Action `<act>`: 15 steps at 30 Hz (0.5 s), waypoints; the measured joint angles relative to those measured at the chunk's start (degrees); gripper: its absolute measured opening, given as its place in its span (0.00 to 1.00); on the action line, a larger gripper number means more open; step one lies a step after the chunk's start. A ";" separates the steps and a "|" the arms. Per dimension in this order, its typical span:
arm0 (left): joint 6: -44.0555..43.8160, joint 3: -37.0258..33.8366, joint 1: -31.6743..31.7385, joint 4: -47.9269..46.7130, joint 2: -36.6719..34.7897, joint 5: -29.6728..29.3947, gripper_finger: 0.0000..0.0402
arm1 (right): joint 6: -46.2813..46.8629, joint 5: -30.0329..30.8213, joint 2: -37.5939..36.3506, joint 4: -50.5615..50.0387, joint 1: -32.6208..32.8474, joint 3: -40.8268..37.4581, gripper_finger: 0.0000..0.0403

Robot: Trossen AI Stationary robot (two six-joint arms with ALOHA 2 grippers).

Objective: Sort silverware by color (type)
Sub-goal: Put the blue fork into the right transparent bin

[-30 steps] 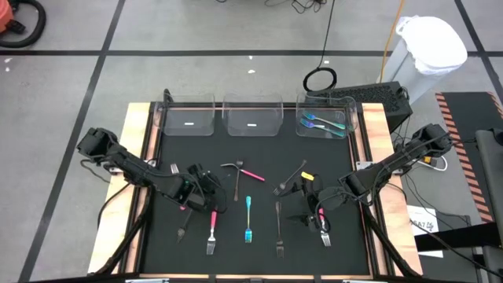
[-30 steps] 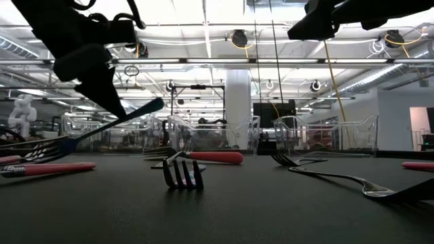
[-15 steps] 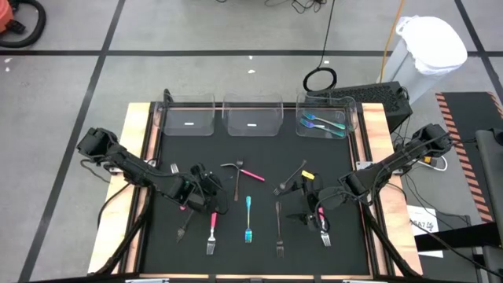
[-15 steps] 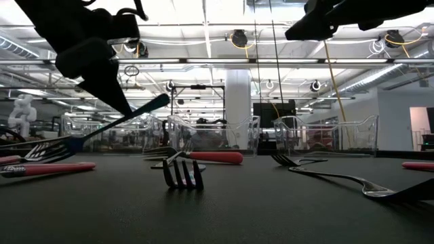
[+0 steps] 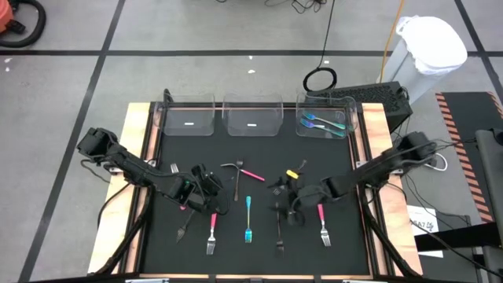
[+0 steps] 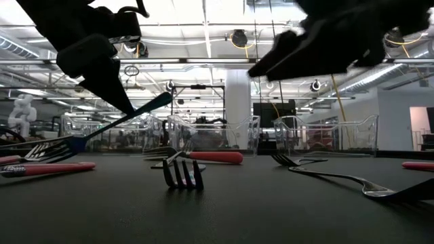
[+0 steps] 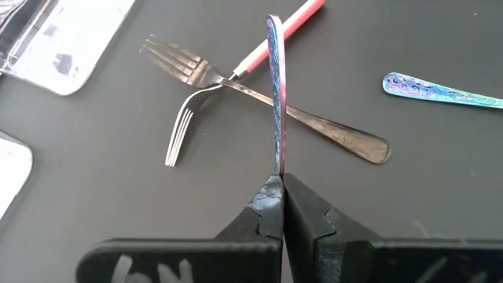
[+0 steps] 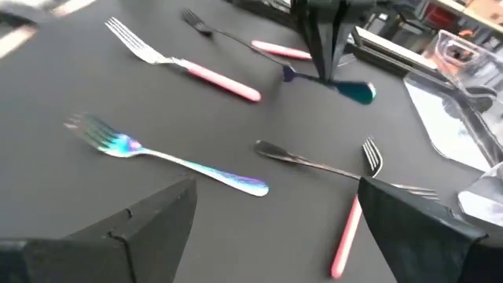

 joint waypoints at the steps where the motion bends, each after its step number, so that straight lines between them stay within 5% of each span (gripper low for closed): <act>1: 0.02 0.00 0.00 -0.01 0.00 0.02 0.00 | -0.86 0.00 1.79 2.51 -0.69 0.00 0.86; 8: 1.25 0.00 0.00 -0.01 -0.02 0.04 0.00 | -4.30 0.07 11.94 19.43 -5.52 2.34 0.86; 15: 1.53 0.00 0.00 -0.02 -0.02 0.55 0.00 | -0.65 -3.02 20.78 2.52 -9.72 16.08 0.84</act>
